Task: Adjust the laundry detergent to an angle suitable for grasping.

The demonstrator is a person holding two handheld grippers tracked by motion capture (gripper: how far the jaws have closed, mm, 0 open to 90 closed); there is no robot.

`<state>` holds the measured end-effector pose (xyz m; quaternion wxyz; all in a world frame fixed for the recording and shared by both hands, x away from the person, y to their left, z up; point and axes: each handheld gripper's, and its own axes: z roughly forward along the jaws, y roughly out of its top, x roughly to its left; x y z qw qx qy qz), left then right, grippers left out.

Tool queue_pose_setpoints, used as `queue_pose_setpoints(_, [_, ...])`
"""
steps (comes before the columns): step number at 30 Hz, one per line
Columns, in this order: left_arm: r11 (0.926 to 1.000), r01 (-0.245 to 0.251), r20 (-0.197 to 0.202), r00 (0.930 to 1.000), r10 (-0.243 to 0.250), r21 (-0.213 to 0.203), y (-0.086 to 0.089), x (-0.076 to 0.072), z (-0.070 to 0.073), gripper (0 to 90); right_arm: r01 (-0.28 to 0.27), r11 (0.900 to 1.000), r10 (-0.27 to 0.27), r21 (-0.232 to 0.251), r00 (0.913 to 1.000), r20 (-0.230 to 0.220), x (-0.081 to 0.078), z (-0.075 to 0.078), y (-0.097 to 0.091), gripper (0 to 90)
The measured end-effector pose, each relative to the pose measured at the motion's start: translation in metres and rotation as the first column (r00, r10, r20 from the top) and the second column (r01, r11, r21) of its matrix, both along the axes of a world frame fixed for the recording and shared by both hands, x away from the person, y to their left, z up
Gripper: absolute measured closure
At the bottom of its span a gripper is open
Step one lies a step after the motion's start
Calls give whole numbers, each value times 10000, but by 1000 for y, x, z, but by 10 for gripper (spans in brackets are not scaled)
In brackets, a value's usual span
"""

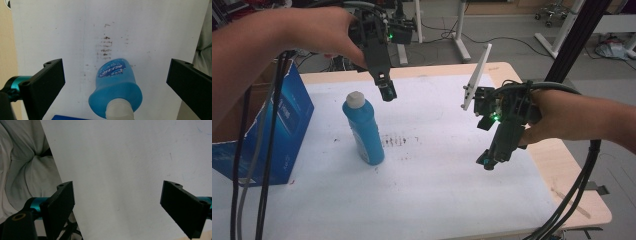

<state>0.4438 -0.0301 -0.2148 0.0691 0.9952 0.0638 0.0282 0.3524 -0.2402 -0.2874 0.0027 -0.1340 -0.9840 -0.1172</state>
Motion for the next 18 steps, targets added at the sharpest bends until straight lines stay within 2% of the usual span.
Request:
queue_pose_setpoints(10, [10000, -71, 46, 10000, 71, -50, 2, 0, 1, 17, 52, 9999, -53, 161, 10000, 74, 1, 1, -1, 115])
queue_pose_setpoints(14, [10000, -74, 67, 10000, 74, -51, 2, 0, 2, 17, 108, 9994, -112, 328, 9998, 142, 2, 0, 0, 115])
queue_pose_setpoints(18, [10000, -36, 66, 10000, 36, -81, 1, -2, 2, 17, 306, 9971, -332, 702, 9988, 360, 1, -1, -1, 115])
